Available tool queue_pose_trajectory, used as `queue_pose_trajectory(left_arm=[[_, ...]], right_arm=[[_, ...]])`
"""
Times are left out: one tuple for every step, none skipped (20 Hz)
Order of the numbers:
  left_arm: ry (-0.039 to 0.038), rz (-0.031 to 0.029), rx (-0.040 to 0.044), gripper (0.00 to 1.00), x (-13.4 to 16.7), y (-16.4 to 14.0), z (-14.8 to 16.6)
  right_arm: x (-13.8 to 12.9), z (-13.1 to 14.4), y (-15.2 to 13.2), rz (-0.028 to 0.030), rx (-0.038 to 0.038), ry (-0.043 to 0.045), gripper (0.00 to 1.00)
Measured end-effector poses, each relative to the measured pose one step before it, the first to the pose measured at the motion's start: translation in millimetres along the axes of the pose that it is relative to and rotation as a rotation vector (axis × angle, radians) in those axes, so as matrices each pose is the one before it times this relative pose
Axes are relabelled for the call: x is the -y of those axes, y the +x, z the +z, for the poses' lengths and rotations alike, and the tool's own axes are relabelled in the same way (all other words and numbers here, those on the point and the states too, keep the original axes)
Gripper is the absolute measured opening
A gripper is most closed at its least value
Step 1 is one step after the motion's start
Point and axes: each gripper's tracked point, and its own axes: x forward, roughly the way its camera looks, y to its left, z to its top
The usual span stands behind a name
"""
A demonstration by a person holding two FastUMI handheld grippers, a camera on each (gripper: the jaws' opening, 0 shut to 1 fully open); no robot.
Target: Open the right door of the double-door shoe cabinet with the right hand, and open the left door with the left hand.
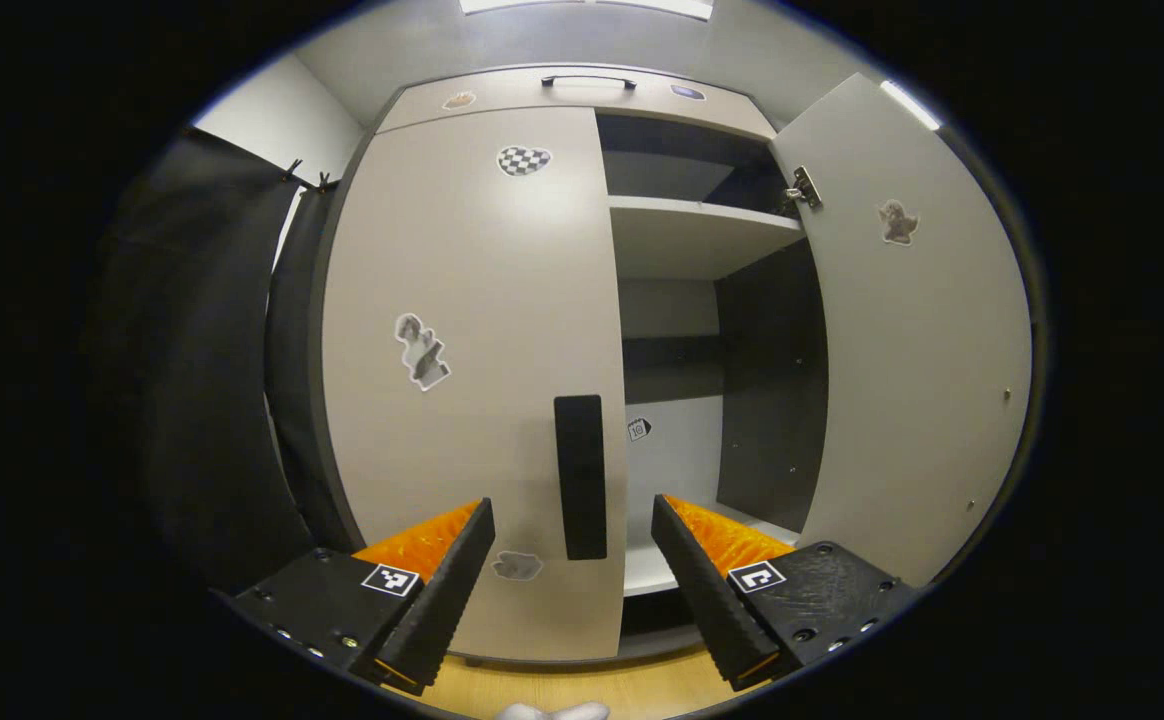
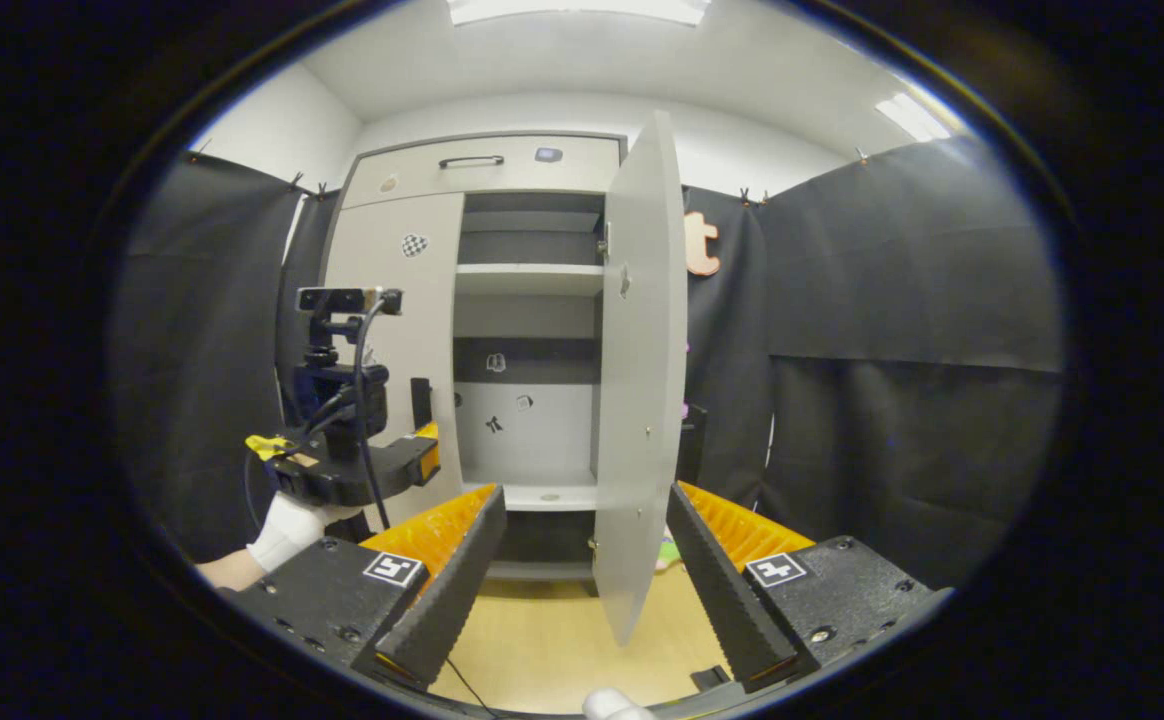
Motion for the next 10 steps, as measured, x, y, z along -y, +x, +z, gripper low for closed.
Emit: queue_pose_trajectory(left_arm=[[0.00276,0.00213,-0.00968,0.96,0.50,11.15,-3.96],[0.00045,0.00504,-0.00376,0.96,0.18,10.34,-2.63],[-0.00587,0.00328,-0.01027,0.96,-0.24,9.41,-4.41],[-0.00559,-0.00024,-0.00577,0.96,0.66,7.17,-2.56],[-0.00738,0.00181,0.00272,0.96,-0.26,6.87,-1.24],[-0.00346,-0.01085,0.00269,0.96,2.28,5.98,-0.47],[0.00613,0.01732,-0.00914,0.85,-4.33,4.07,-2.41],[-0.00594,0.01185,-0.00306,0.88,-2.89,2.67,-1.30],[-0.00651,0.00192,-0.00447,0.76,-0.05,2.65,-0.59],[-0.00584,0.00698,-0.00445,0.74,-0.83,-0.08,0.17]], right_arm=[[1.26,-0.48,-1.09,-0.01360,-0.00102,-0.00481,1.00],[0.95,0.75,-0.83,-0.00847,-0.00111,-0.00343,1.00],[1.34,0.47,-0.40,-0.00967,-0.00247,-0.00451,1.00],[0.95,1.05,0.12,-0.00850,0.00267,-0.00574,1.00],[1.16,-0.50,-0.39,-0.01118,0.00018,-0.00531,1.00],[0.73,1.13,-0.58,-0.00908,0.00118,-0.00106,1.00],[0.79,-0.85,0.23,-0.00843,-0.00135,0.00262,1.00],[-0.17,-0.14,0.40,-0.00323,-0.00121,0.00363,1.00],[1.00,-0.17,0.83,-0.00466,-0.00123,0.00415,1.00],[-0.28,0.21,-0.35,-0.00032,-0.00008,0.00158,1.00]])
